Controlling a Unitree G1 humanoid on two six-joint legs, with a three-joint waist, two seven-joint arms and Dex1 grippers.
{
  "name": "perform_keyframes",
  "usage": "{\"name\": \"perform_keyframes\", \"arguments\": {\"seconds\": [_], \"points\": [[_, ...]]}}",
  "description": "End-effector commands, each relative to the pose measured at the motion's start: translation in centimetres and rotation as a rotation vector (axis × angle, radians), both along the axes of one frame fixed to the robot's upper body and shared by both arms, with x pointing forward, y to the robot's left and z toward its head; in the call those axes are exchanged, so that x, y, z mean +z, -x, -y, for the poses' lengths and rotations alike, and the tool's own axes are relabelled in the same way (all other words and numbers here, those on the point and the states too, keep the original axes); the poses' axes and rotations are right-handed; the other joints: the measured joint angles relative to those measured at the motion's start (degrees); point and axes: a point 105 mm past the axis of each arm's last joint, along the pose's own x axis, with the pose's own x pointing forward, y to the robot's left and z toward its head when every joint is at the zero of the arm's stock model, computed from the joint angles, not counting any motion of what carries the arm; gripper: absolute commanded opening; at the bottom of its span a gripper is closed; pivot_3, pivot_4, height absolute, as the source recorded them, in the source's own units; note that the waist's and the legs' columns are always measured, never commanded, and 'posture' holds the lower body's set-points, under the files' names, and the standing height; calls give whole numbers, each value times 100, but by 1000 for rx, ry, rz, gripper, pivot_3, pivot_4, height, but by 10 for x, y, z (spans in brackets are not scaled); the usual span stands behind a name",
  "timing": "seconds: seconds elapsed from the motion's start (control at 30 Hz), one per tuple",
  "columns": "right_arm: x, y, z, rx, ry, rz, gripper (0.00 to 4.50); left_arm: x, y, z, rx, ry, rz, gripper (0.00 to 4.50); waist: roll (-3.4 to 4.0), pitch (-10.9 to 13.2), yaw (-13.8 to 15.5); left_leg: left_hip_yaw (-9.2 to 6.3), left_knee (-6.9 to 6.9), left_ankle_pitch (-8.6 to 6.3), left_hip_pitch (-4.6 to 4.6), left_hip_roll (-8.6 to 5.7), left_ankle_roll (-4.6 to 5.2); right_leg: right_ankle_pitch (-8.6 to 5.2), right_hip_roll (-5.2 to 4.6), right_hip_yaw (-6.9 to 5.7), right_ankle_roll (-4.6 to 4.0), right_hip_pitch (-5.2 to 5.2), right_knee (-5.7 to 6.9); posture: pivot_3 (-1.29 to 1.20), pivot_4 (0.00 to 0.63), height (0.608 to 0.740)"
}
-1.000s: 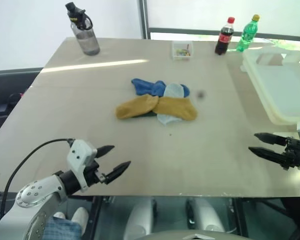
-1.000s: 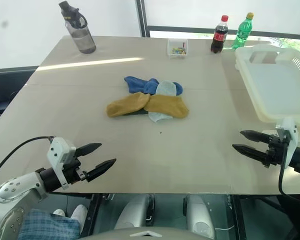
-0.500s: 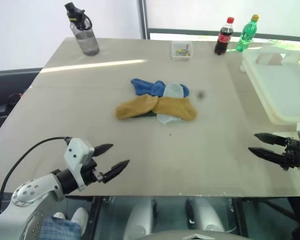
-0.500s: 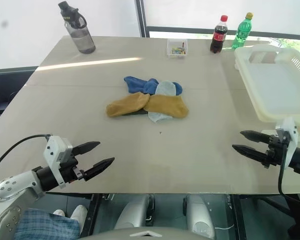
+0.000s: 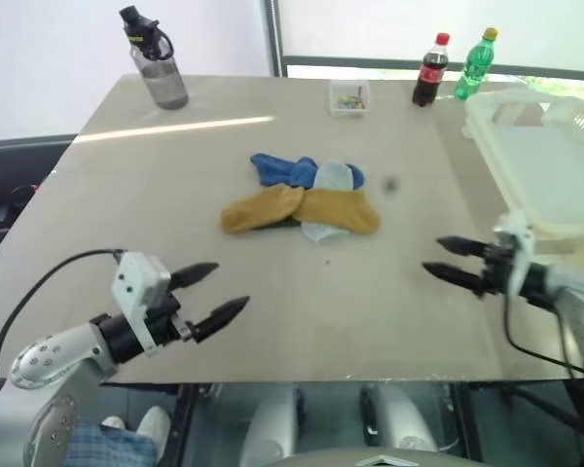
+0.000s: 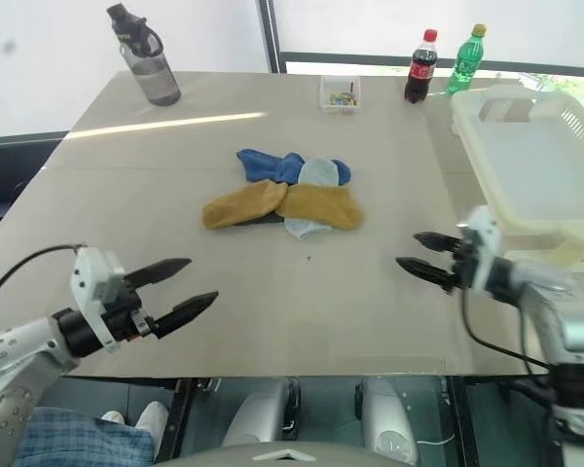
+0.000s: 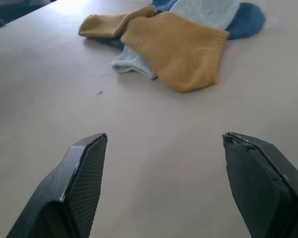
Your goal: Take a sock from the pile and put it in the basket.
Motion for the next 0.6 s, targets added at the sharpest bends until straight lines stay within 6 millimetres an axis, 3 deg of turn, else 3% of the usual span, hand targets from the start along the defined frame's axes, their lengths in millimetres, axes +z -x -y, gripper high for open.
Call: {"name": "perform_keyframes", "arguments": {"seconds": [0.03, 0.27, 0.53, 0.6], "points": [[-1, -21, -19, -52, 36, 16, 3782, 12, 7, -4, -24, -7, 12, 4500, 0, 0, 7, 0, 0, 0, -3, -1, 0, 0, -1, 0, -1, -1, 0, 0, 150, 740], [-8, -42, -58, -86, -10, -40, 3782, 18, 13, -5, -16, -20, 29, 4500, -1, 0, 23, 0, -11, 0, -8, -7, -1, 0, -12, 0, -1, -3, -4, 0, 150, 740], [-9, -65, -58, -199, -39, -37, 3782, 21, 14, 0, -29, -3, 39, 4500, -1, 0, -8, 3, -11, 1, 3, -7, -1, 2, -6, 0, -2, -1, 0, 0, 150, 740], [-9, -67, -57, -207, -31, -25, 3267, 21, 14, 0, -30, -3, 39, 4500, -1, 0, -10, 2, -11, 1, 3, -6, -1, 2, -3, 0, -2, -1, 2, 0, 150, 740]]}}
